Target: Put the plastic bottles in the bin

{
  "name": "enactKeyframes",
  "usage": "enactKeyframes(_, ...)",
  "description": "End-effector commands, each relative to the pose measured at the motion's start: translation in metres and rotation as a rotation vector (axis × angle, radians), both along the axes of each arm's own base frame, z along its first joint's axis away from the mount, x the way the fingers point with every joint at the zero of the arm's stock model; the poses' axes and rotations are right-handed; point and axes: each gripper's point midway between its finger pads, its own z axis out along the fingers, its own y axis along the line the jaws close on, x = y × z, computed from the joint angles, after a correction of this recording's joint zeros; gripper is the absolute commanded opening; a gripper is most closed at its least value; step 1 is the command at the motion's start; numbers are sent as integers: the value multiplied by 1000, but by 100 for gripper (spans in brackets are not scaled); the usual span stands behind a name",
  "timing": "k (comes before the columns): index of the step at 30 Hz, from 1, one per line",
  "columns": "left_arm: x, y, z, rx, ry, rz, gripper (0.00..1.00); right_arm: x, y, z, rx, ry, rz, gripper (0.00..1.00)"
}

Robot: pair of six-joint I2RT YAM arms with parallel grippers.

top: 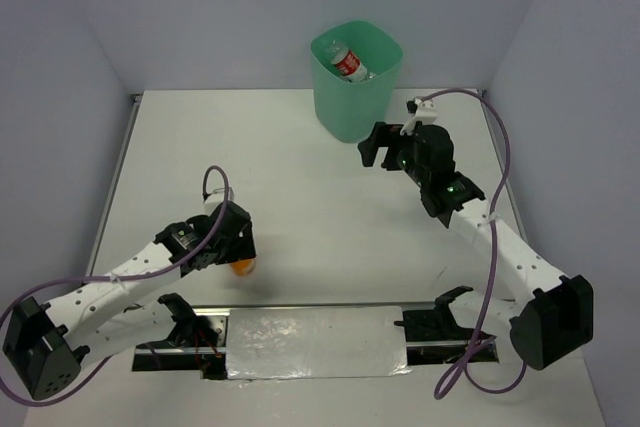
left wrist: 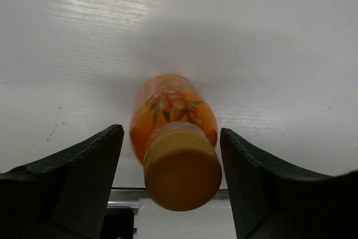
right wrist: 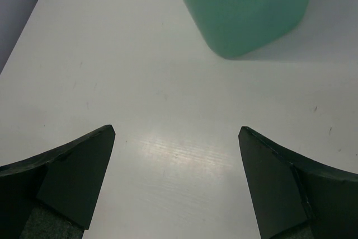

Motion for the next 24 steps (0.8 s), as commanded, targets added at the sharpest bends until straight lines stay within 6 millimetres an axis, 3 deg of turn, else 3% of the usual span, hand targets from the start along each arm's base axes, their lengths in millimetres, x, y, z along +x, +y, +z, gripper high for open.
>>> enactKeyframes(1, 8, -12, 9, -20, -30, -23, 81, -16, 6, 4, 41, -16, 36, 100)
enactKeyframes(5, 8, -27, 13, -63, -34, -87, 60, -26, 10, -21, 24, 24, 60, 100)
enactKeyframes(9, 8, -28, 19, -73, -46, -90, 40, -36, 24, -41, 36, 71, 115, 100)
enactKeyframes(12, 7, -28, 25, -76, -55, -98, 29, -46, 42, -46, -15, 45, 226, 100)
enactKeyframes(13, 7, -30, 27, -81, -57, -109, 24, -48, 52, -38, -29, -13, 285, 100)
enactKeyframes(16, 11, -38, 43, -113, -102, -154, 13, -86, 93, -37, -147, -128, 592, 100)
enactKeyframes(17, 14, -47, 54, -152, -126, -181, 10, -107, 111, -38, -200, -190, 744, 100)
enactKeyframes(20, 13, -67, 77, -230, -172, -299, 0, -134, 131, -48, -238, -243, 942, 100)
enactKeyframes(21, 12, -75, 83, -257, -186, -341, 0, -148, 138, -48, -216, -253, 1026, 100)
enactKeyframes(24, 6, -100, 102, -354, -241, -503, 0, -160, 153, -50, -218, -281, 1105, 100)
